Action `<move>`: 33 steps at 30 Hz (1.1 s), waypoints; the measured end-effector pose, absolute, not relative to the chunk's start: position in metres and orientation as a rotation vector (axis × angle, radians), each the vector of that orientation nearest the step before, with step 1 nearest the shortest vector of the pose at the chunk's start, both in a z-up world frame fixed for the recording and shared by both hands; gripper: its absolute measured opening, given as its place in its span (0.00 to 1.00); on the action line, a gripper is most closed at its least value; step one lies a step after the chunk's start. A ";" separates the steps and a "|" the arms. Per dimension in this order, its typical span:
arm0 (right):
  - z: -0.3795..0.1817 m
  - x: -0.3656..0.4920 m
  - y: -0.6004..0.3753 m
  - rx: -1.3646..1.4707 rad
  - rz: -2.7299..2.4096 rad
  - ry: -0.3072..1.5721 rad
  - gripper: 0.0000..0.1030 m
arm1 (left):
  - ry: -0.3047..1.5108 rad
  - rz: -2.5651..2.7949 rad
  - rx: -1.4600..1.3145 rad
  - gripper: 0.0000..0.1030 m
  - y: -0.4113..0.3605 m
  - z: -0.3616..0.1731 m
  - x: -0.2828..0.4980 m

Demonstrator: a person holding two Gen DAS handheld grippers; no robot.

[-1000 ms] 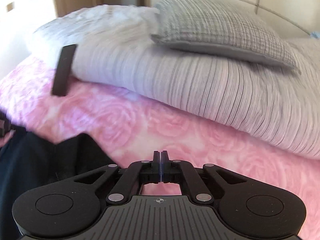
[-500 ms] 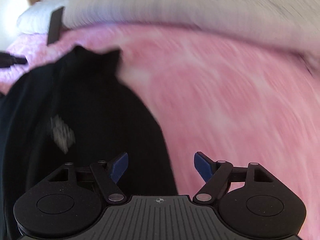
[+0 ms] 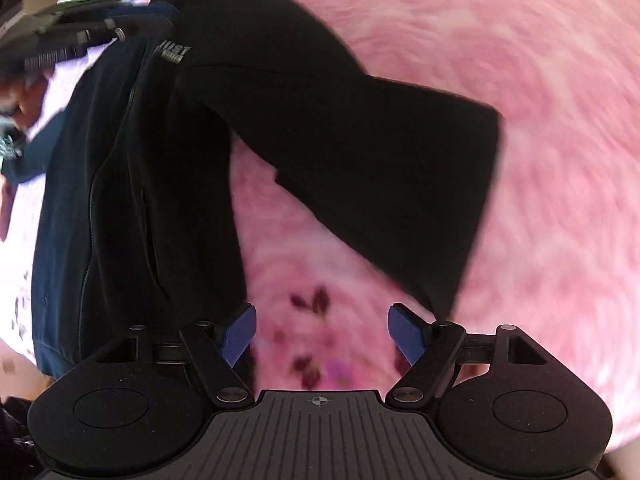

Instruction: Fold clothes

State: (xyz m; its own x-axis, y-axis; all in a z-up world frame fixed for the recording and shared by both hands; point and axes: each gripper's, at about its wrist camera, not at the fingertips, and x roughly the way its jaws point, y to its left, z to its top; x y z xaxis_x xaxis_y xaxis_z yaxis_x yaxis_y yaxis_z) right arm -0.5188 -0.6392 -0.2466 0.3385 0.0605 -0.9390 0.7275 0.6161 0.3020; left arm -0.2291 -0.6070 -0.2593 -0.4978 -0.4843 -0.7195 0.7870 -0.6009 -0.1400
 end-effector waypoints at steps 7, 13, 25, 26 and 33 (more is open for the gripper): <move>-0.241 -0.570 -0.686 0.945 -0.734 0.944 0.74 | 0.615 -2.137 1.159 0.26 -0.647 -0.311 -0.333; -0.238 -0.561 -0.757 0.947 -0.733 0.908 0.74 | 0.443 -2.335 1.228 0.02 -0.603 -0.291 -0.351; -0.296 -0.428 -0.774 0.752 -0.357 1.348 0.45 | 0.286 -2.345 1.323 0.02 -0.537 -0.283 -0.344; -0.294 -0.430 -0.776 0.780 -0.364 1.342 0.23 | 0.292 -2.335 1.308 0.02 -0.536 -0.282 -0.343; -0.181 -0.475 -0.770 0.467 -0.684 1.049 0.06 | 0.188 -2.165 1.029 0.02 -0.557 -0.249 -0.349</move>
State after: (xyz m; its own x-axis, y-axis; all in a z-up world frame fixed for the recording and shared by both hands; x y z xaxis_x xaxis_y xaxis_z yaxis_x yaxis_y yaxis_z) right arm -0.4746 -0.7699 -0.1814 0.3261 -0.2876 -0.9005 0.7083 0.7052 0.0313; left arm -0.3486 -0.5574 -0.2488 -0.4216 -0.5469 -0.7233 0.6635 -0.7298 0.1651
